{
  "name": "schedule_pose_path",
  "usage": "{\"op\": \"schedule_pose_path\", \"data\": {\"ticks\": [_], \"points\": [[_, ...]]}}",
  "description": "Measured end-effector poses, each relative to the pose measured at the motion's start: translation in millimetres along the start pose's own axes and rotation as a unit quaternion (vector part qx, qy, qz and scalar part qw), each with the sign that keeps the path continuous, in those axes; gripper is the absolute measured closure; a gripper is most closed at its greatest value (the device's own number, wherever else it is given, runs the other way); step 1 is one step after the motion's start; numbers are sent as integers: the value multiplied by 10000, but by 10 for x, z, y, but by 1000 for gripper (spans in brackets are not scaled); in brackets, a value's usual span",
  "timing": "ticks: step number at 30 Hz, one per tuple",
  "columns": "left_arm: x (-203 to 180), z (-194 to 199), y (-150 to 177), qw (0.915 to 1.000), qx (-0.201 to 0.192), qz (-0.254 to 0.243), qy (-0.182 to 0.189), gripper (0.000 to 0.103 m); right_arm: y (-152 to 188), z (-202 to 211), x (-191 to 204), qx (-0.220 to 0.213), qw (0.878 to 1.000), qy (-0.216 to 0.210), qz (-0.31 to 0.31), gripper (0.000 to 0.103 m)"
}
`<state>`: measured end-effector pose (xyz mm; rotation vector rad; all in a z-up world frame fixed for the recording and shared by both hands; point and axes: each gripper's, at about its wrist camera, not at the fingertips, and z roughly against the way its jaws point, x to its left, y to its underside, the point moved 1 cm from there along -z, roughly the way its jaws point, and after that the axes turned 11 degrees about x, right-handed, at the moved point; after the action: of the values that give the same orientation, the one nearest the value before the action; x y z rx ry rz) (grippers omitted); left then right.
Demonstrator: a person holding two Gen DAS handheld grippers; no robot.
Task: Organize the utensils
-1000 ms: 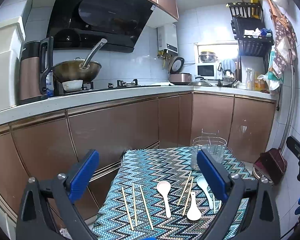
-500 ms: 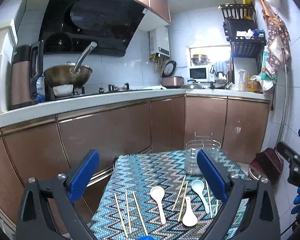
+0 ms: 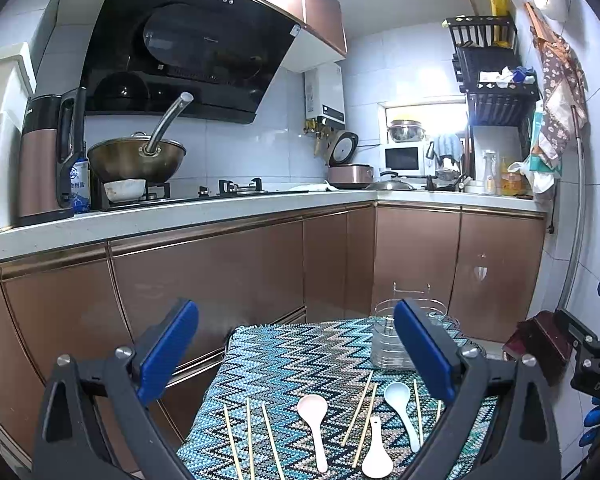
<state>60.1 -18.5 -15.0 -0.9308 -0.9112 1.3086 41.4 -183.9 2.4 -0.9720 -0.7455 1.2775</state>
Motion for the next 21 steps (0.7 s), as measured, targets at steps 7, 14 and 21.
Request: {"op": "schedule_pose_path", "data": {"ticks": [7, 14, 21], "points": [[-12, -290, 38, 9990, 372, -25, 227, 5, 33, -238, -42, 233, 9996, -110, -87, 0], [126, -705, 144, 9934, 1016, 144, 504, 5, 132, -632, -48, 798, 9962, -345, -67, 0], [293, -1310, 328, 9747, 2033, 236, 893, 5, 352, -1254, 51, 1654, 9799, -1119, -7, 8]]}}
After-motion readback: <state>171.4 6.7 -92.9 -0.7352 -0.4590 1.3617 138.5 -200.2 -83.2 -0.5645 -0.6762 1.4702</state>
